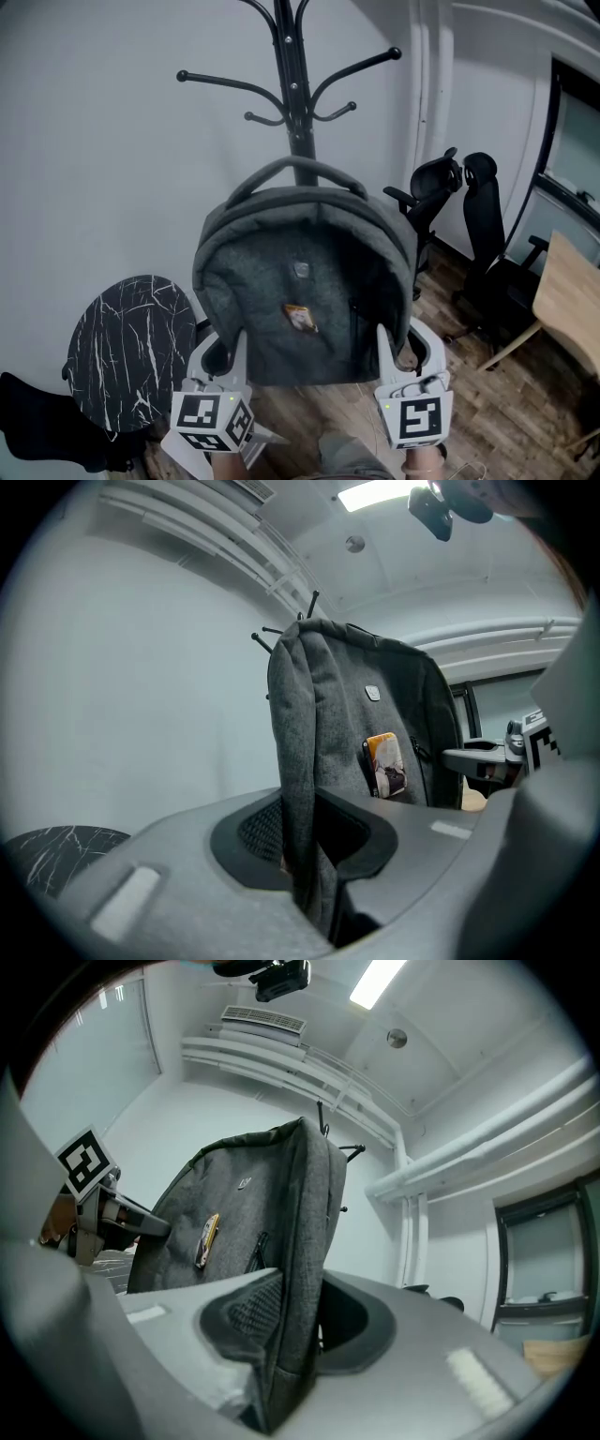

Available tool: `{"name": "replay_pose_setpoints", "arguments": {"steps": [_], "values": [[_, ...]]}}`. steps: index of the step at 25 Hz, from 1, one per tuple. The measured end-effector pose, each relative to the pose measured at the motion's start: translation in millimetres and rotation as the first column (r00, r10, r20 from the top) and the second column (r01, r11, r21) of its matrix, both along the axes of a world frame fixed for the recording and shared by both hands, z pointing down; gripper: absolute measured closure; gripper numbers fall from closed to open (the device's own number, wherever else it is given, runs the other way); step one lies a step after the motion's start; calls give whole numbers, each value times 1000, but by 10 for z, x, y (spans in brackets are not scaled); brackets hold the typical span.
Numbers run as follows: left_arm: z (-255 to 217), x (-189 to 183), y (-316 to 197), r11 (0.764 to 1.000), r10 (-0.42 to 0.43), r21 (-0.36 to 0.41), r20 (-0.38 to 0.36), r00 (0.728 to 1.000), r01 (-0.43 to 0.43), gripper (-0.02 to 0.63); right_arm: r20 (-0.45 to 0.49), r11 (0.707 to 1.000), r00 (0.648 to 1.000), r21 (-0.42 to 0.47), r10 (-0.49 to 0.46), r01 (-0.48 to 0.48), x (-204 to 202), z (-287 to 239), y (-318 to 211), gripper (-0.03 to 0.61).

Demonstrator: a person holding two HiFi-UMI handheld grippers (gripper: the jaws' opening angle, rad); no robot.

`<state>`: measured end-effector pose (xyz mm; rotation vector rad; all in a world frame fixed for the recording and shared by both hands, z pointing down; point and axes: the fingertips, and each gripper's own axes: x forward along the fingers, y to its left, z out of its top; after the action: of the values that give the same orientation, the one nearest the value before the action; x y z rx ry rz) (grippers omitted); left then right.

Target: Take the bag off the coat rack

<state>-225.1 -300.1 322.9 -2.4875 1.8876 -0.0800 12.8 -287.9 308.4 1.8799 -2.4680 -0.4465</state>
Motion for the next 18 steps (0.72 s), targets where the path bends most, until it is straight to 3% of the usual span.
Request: {"name": "replay_pose_setpoints", "arguments": {"steps": [18], "values": [[-11, 9, 914, 1000, 2, 11, -8, 1000, -1, 546, -3, 1000, 1000, 3, 3, -3, 9, -11, 891, 482]]}}
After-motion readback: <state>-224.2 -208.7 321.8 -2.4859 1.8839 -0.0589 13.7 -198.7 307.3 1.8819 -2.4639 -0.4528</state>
